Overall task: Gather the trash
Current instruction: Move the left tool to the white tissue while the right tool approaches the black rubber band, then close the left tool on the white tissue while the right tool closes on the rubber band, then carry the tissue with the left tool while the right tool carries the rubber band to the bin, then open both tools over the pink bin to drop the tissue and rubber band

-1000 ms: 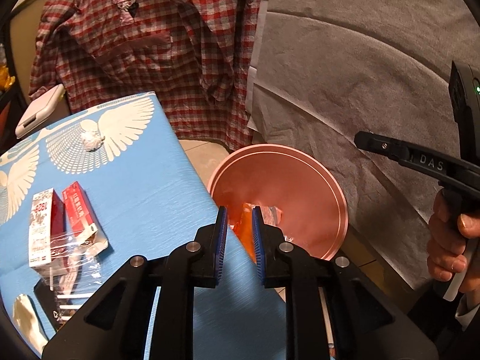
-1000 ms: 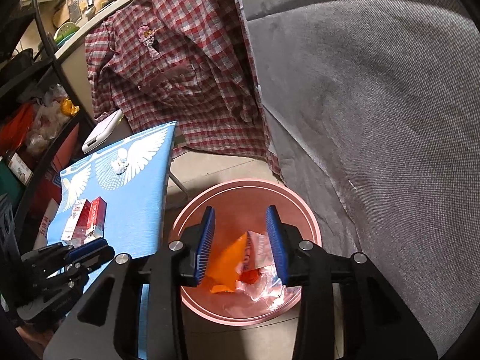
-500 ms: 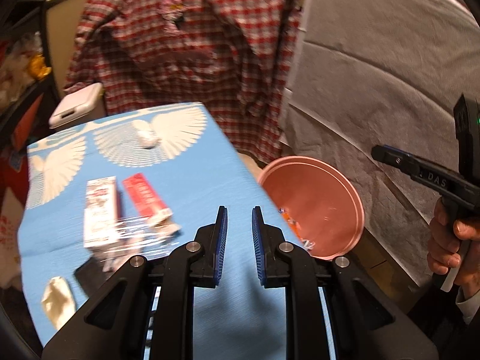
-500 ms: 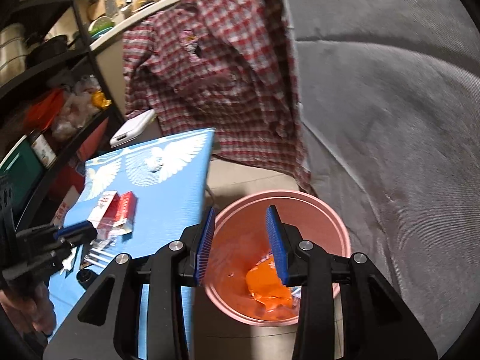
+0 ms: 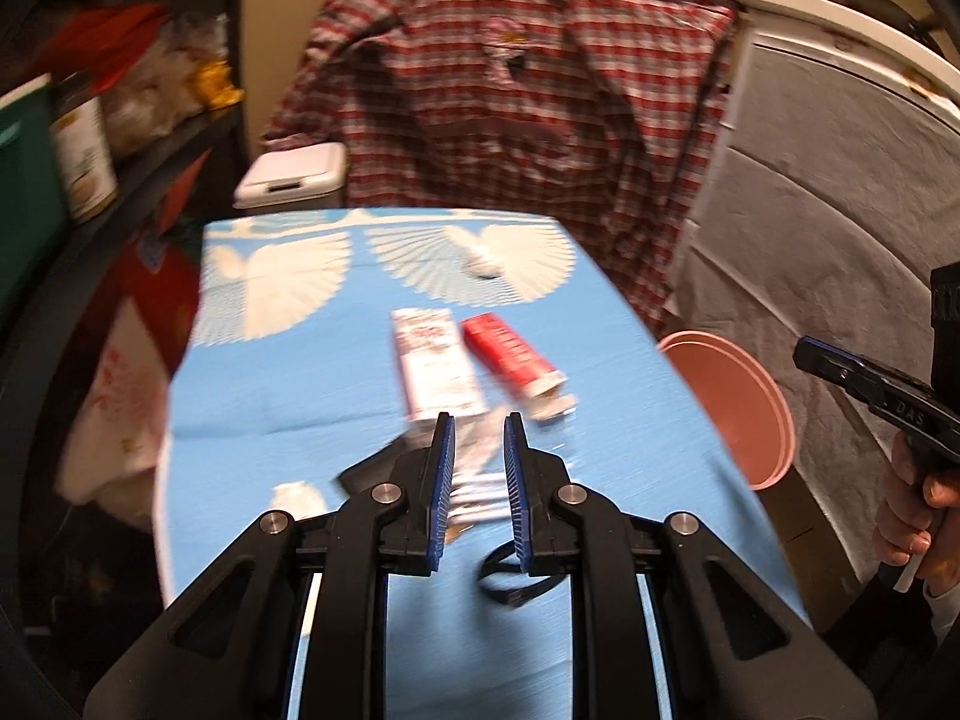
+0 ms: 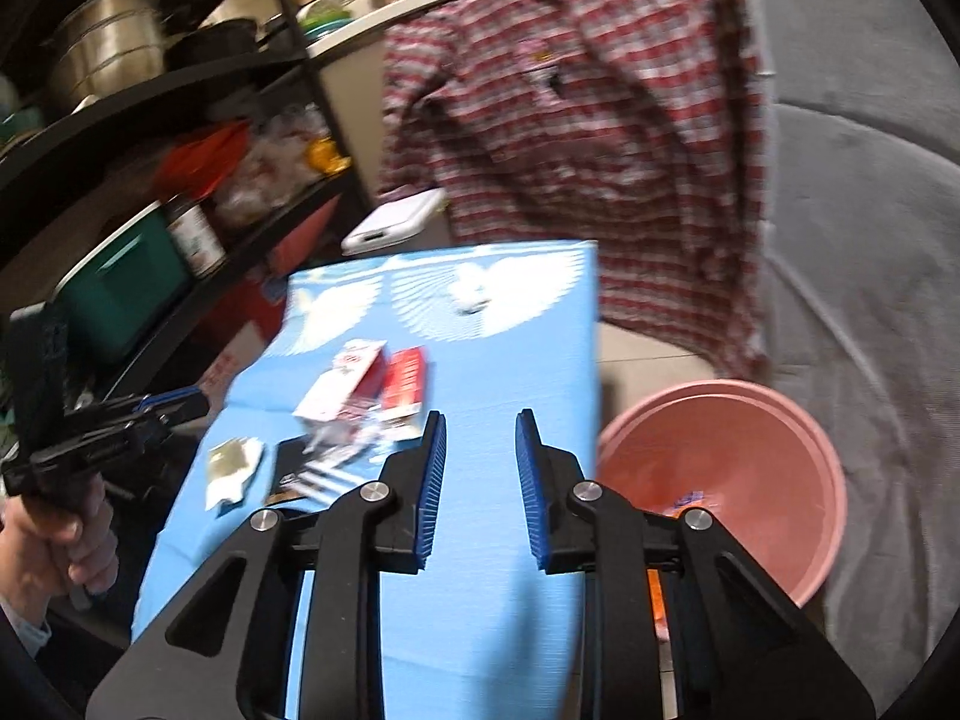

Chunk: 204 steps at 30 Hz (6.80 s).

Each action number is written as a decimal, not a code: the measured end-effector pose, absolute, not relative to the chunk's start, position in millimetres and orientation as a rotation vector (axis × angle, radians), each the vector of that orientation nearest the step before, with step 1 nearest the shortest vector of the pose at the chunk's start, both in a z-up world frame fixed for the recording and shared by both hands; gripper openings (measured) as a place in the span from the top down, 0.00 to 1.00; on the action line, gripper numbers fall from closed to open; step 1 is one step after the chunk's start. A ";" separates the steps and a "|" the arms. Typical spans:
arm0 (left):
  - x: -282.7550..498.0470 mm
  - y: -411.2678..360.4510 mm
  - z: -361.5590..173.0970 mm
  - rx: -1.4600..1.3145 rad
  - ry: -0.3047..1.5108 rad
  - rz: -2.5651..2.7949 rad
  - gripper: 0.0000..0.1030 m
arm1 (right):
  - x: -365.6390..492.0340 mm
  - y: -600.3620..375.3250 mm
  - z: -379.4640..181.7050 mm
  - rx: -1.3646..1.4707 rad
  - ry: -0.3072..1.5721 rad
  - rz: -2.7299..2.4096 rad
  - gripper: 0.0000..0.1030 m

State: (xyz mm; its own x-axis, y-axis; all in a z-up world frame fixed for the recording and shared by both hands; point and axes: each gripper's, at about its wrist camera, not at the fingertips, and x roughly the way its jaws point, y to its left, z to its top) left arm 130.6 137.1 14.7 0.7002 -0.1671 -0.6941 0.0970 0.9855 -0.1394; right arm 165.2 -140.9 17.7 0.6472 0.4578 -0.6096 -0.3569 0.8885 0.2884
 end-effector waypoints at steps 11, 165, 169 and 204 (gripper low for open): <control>116.8 205.4 -14.9 -0.113 0.886 -0.088 0.83 | 159.4 -43.1 -15.8 0.007 0.855 0.734 0.66; 189.4 -71.7 6.3 -0.051 0.748 -0.352 0.98 | 185.5 -241.2 15.6 0.031 0.643 0.092 0.88; 193.8 -81.8 2.3 -0.047 0.758 -0.359 0.98 | 186.7 -242.9 13.9 0.019 0.645 0.081 0.88; 206.4 -100.2 -8.3 -0.059 0.812 -0.393 0.88 | 199.4 -259.8 5.2 0.070 0.686 0.034 0.64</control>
State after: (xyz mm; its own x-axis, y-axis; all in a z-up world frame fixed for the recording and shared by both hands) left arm 206.4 -100.2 -8.3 0.6199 -0.3635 -0.6955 0.3191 0.9264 -0.1998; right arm 199.4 -259.8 5.2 0.7731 0.0548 -0.6319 -0.0084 0.9971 0.0762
